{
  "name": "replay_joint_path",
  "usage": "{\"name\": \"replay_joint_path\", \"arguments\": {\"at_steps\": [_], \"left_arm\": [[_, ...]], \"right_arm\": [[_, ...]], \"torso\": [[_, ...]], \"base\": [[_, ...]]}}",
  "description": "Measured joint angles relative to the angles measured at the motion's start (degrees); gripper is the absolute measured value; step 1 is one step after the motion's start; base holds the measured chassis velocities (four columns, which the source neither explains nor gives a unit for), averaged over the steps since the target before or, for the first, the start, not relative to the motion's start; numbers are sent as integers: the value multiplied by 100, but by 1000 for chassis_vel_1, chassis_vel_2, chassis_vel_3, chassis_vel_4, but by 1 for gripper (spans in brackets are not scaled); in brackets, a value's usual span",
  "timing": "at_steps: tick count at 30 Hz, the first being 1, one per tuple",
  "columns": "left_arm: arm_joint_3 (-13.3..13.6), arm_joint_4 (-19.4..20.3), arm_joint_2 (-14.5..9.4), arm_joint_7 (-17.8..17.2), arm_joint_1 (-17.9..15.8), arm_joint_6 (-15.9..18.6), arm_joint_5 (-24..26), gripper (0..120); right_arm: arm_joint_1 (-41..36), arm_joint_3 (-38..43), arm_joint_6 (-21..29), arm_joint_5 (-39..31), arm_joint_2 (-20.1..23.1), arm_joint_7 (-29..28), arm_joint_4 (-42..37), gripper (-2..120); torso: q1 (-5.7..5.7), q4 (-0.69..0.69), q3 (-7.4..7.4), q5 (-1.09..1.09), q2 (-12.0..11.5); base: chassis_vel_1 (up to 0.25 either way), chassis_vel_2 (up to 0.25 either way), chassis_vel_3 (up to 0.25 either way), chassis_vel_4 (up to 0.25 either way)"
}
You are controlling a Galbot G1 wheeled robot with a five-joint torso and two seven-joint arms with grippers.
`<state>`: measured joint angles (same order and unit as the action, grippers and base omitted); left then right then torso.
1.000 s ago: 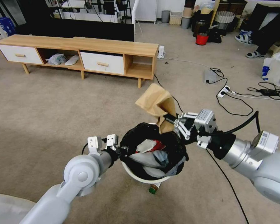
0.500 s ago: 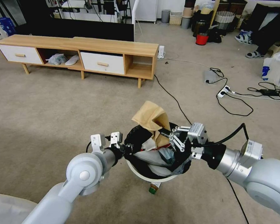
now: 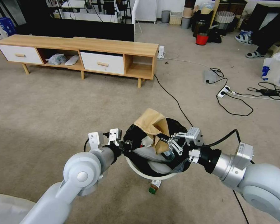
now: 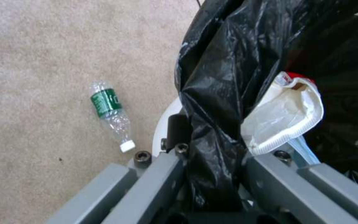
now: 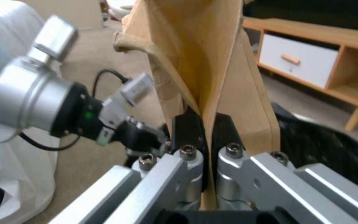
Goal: Pick up the trash bin and place the garbage on the floor into it.
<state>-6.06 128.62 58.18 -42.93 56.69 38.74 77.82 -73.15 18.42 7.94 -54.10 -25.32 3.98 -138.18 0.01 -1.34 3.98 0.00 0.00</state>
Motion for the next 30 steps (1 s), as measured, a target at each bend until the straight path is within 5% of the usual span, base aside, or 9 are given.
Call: {"name": "replay_joint_path", "arguments": {"at_steps": [21, 30], "left_arm": [[-198, 239, -186, 548, 168, 114, -788, 0], [-31, 256, -23, 538, 59, 133, -796, 0]], "right_arm": [[70, -57, 350, -336, 181, -558, 119, 0], [202, -105, 449, -487, 385, -703, 208, 0]], "torso": [[0, 0, 0, 0, 0], [0, 0, 0, 0, 0]], "base": [[0, 0, 0, 0], [0, 0, 0, 0]]}}
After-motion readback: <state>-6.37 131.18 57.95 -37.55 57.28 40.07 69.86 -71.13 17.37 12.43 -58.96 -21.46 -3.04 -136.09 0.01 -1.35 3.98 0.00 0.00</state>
